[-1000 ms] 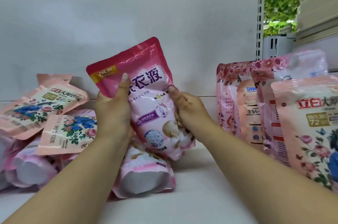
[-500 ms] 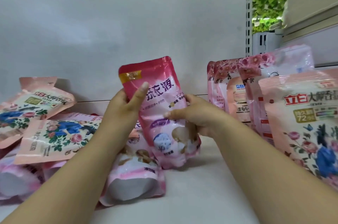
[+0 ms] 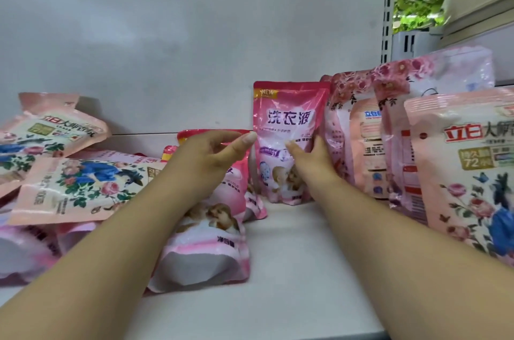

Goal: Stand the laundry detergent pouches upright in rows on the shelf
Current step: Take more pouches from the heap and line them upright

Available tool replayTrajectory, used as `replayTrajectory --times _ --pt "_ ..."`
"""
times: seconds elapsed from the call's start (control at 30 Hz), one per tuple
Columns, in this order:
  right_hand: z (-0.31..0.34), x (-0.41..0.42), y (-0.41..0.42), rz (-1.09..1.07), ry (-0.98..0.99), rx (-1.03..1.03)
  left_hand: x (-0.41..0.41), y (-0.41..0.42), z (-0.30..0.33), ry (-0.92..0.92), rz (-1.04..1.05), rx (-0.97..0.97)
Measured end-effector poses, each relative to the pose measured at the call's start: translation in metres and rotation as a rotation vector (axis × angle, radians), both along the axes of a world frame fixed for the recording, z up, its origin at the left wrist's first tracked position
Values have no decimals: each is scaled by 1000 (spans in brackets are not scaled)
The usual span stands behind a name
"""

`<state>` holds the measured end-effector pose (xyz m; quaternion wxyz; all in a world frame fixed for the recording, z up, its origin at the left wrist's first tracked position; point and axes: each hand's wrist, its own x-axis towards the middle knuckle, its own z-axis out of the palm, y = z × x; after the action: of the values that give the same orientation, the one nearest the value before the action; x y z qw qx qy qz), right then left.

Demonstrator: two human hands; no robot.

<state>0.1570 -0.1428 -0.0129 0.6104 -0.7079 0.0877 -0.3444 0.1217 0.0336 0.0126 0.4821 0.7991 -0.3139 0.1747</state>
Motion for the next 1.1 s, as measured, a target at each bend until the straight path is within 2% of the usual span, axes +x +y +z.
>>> replayTrajectory --times 0.13,0.23,0.3,0.4,0.57,0.7,0.77,0.87,0.9,0.97,1.03,1.1 --pt "0 0 -2 47 80 98 5 2 -1 -70 209 265" --pt "-1 0 -1 64 83 80 12 7 -6 -20 343 525" --pt "-1 -1 1 59 103 20 13 8 -8 48 369 650" --pt "0 -3 2 14 157 -65 12 7 -7 104 356 722" --pt "17 -10 11 -199 -36 -188 8 7 -5 53 369 699" --pt "18 -14 17 -243 -71 -329 8 8 -4 4 371 623" --pt "19 -15 21 -255 -48 -394 8 10 -2 -13 388 495" --pt "25 -22 32 -304 -81 -596 6 19 7 -47 439 230" --pt "27 -26 38 -284 -119 -645 6 25 11 -57 478 185" --pt "26 -31 53 -97 -122 -677 15 43 15 -31 593 215" --pt "17 -33 73 202 25 -767 27 60 14 56 706 439" --pt "6 -32 87 423 157 -819 33 65 10 187 732 691"
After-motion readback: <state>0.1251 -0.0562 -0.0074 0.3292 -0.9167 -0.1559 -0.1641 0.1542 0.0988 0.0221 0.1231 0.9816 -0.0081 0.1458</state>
